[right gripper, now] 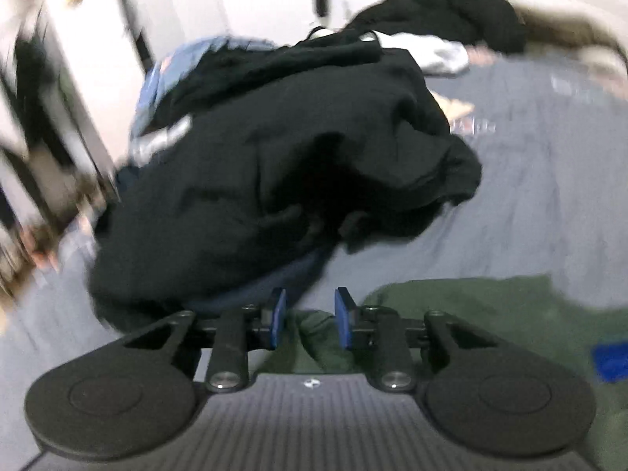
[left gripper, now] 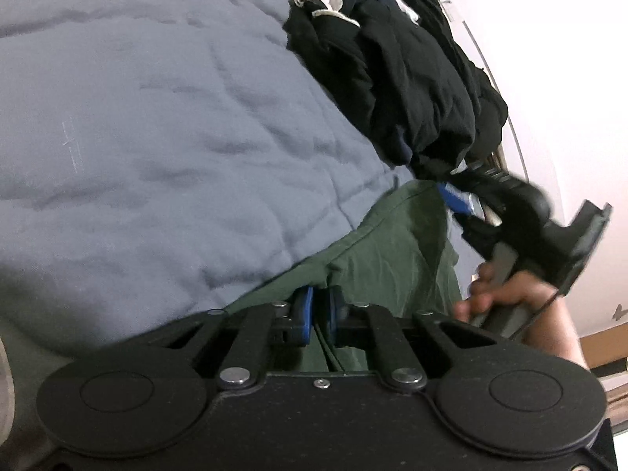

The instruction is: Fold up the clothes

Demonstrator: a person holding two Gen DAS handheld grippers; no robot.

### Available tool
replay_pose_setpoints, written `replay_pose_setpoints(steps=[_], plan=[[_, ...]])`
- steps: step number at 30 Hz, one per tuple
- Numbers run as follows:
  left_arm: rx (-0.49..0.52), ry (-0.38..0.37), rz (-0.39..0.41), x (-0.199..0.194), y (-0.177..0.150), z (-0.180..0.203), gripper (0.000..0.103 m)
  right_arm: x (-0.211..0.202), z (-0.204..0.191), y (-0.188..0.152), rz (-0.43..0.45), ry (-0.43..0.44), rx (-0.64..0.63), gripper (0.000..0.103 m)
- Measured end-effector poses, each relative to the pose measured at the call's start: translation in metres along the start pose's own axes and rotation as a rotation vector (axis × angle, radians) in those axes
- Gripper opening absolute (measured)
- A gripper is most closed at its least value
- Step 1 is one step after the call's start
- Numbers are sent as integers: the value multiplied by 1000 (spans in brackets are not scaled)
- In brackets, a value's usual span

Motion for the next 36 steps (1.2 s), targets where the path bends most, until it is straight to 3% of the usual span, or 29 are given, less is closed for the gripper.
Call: replay_pose_setpoints(steps=[3, 6, 11, 15, 20, 22, 26, 31, 36], plan=[[7, 14, 2, -1, 0, 1, 9, -13, 11, 15, -3, 17, 78, 32], [24, 31, 4, -3, 0, 4, 9, -18, 21, 26, -48, -22, 78, 38], [158, 83, 25, -9, -3, 22, 10, 6, 31, 19, -221, -16, 138, 40], [251, 110, 34, -11, -9, 32, 10, 25, 30, 12, -270, -11, 189, 40], [269, 131, 4, -6, -14, 30, 10, 33, 22, 14, -224, 37, 240, 21], [270, 136, -4, -4, -15, 29, 10, 34, 28, 16, -173, 27, 281, 6], [272, 138, -6, -4, -16, 29, 10, 26, 49, 16, 20, 52, 416, 7], [262, 139, 0, -5, -15, 30, 10, 10, 46, 21, 20, 34, 334, 10], [243, 118, -7, -7, -15, 33, 12, -21, 25, 20, -13, 49, 156, 16]])
Point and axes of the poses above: each gripper's, at about its wrist camera, not at the fingertips, and x roughly the way its jaws point, z to its right, y to its top, the point moved 3 cm from there along x, roughly the way its jaws point, and after that the axes turned 2 degrees about -z, right-handed, at the moved point
